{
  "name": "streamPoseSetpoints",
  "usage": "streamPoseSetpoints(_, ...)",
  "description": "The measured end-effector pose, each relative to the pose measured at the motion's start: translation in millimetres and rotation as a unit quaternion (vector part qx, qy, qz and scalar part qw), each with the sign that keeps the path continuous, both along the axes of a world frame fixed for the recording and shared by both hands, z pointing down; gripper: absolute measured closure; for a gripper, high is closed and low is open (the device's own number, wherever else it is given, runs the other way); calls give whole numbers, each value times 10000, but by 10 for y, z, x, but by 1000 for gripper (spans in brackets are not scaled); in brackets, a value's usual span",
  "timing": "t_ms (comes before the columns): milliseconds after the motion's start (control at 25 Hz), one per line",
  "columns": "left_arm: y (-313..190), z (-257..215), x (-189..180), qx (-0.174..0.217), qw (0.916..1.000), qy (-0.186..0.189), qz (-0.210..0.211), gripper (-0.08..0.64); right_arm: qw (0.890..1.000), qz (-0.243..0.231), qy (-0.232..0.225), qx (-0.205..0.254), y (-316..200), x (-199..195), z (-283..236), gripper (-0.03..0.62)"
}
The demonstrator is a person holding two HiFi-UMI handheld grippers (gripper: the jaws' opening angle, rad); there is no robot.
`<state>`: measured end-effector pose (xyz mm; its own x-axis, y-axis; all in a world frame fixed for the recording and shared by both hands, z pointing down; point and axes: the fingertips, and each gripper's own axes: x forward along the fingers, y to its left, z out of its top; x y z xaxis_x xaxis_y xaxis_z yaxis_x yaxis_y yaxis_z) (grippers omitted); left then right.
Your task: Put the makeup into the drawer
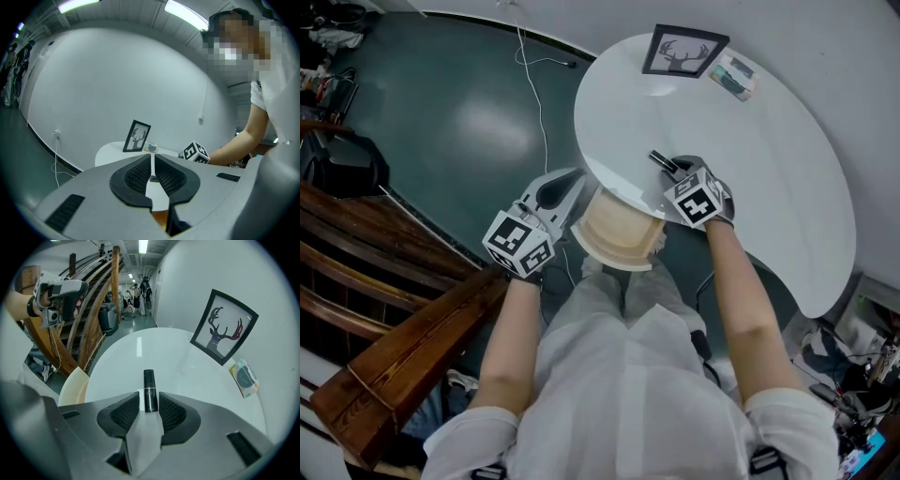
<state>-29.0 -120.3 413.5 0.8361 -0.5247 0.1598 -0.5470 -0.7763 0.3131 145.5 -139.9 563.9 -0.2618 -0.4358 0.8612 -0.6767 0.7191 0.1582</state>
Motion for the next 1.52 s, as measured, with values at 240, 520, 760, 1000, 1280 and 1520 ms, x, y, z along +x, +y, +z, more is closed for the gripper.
streamPoseSetpoints(240, 32, 12, 19, -20, 10000, 24, 27, 535, 9997, -62, 176, -134, -3, -4, 75, 479)
streamPoseSetpoints(520, 70, 9, -3, -27, 10000, 48, 27, 535, 9995, -78, 305, -100, 25, -16, 75, 502)
streamPoseSetpoints(760, 88, 2, -28, -16, 10000, 67, -2, 535, 9994, -91, 301, -117, 65, -47, 82, 503)
streamPoseSetpoints(1000, 127, 26, -105, -39, 10000, 64, -50, 535, 9996, -138, 225, -118, 185, -168, 64, 505)
streamPoseSetpoints(1280, 190, 58, -172, -78, 9999, 66, -72, 535, 9997, -213, 112, -68, 355, -347, 19, 505)
streamPoseSetpoints(1520, 278, 97, -224, -122, 9999, 62, -68, 535, 9996, -268, -40, -56, 535, -542, -53, 505)
